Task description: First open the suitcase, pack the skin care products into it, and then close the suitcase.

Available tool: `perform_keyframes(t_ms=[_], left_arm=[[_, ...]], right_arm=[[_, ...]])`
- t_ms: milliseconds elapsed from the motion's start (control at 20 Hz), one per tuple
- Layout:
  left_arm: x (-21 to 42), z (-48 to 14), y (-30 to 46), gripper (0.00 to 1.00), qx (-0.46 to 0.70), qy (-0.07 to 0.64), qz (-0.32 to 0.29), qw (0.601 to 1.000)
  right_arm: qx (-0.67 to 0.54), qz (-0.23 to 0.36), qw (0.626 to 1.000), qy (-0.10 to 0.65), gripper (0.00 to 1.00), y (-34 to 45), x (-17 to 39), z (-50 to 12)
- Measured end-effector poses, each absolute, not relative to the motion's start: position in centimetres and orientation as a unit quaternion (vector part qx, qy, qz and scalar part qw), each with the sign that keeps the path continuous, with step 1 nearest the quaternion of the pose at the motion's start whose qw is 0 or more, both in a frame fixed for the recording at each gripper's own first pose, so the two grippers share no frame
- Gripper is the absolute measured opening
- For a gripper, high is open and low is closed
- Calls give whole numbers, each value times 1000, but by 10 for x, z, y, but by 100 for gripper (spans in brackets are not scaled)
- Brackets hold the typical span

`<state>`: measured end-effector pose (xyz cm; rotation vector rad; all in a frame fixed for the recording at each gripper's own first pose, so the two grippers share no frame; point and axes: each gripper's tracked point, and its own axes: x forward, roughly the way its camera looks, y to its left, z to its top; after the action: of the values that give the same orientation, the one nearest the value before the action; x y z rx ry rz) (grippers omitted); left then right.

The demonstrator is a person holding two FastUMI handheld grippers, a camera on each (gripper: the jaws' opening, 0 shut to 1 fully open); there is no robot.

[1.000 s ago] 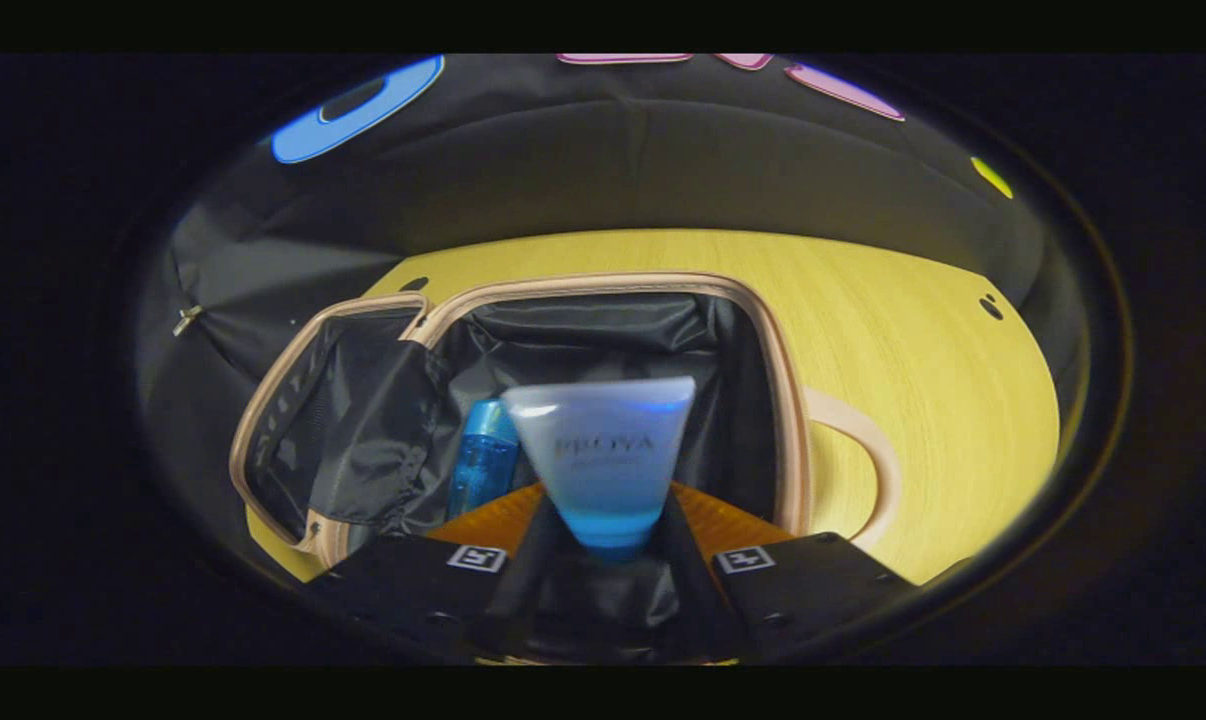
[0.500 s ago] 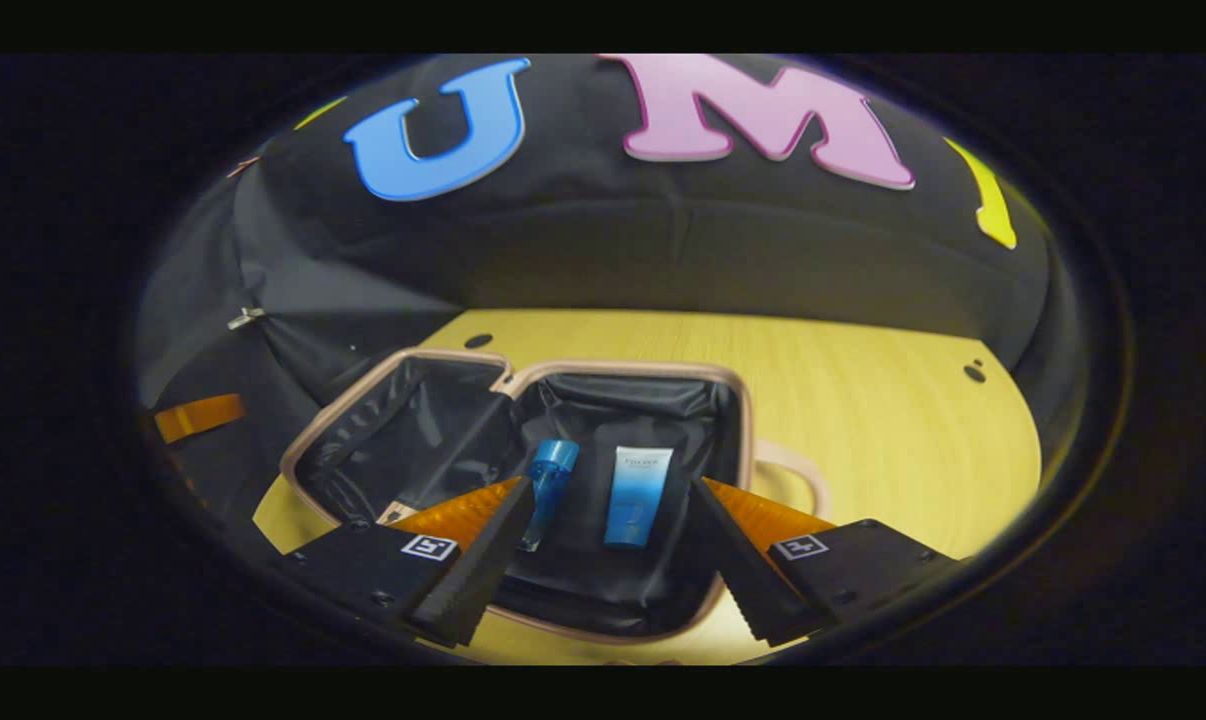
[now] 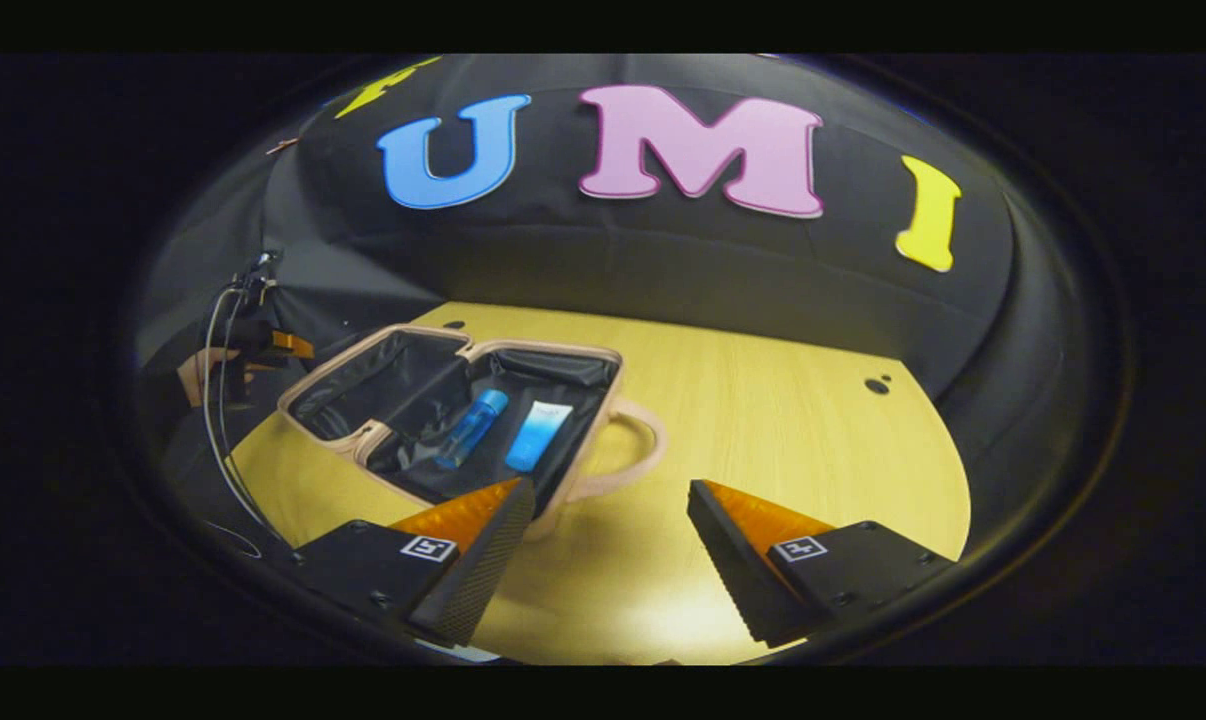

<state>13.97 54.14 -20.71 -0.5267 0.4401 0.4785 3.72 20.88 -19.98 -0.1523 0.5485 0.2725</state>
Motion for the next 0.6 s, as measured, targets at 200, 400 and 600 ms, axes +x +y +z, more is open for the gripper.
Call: perform_keyframes(t_ms=[200, 400, 600], left_arm=[[160, -234, 553, 79, -326, 249, 211, 887], [175, -254, 540, 72, -374, 276, 189, 865], [171, -267, 549, 40, -410, 286, 214, 839]], right_arm=[[-84, 123, 950, 276, 98, 184, 18, -192], [-62, 121, 949, 283, 98, 183, 6, -188], [-49, 119, 950, 283, 98, 181, 4, -185]])
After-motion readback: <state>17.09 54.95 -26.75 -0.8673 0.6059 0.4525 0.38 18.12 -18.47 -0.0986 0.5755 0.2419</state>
